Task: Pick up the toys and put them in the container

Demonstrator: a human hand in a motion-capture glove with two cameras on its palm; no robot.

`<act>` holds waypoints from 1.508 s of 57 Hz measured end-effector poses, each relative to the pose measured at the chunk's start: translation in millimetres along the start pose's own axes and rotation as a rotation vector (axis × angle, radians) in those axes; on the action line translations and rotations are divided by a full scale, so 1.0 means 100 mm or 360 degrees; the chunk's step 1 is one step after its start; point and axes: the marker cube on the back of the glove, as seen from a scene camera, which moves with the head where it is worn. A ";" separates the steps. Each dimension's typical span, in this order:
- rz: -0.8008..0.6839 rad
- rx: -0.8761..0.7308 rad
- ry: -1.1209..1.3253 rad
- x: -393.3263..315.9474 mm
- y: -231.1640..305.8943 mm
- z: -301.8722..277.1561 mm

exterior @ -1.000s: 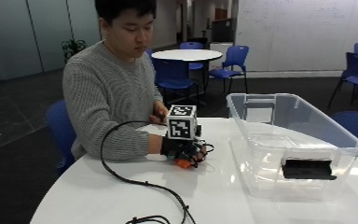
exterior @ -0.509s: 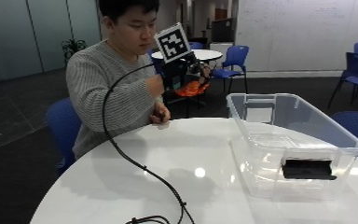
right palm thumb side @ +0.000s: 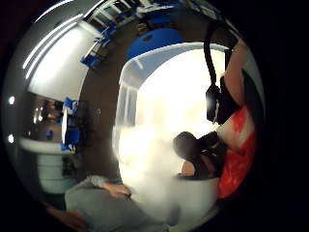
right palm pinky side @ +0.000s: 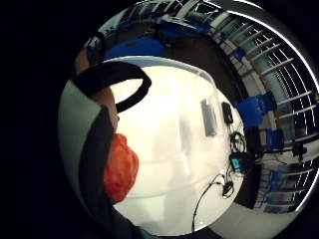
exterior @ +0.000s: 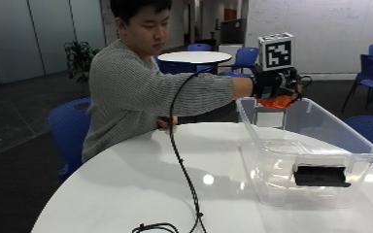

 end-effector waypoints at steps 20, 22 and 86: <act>0.0107 -0.0340 -0.0136 0.25 -0.06 0.50; 0.0120 -0.0366 -0.0164 0.27 -0.05 0.53; -0.0076 0.0043 -0.0277 0.80 3.74 -0.09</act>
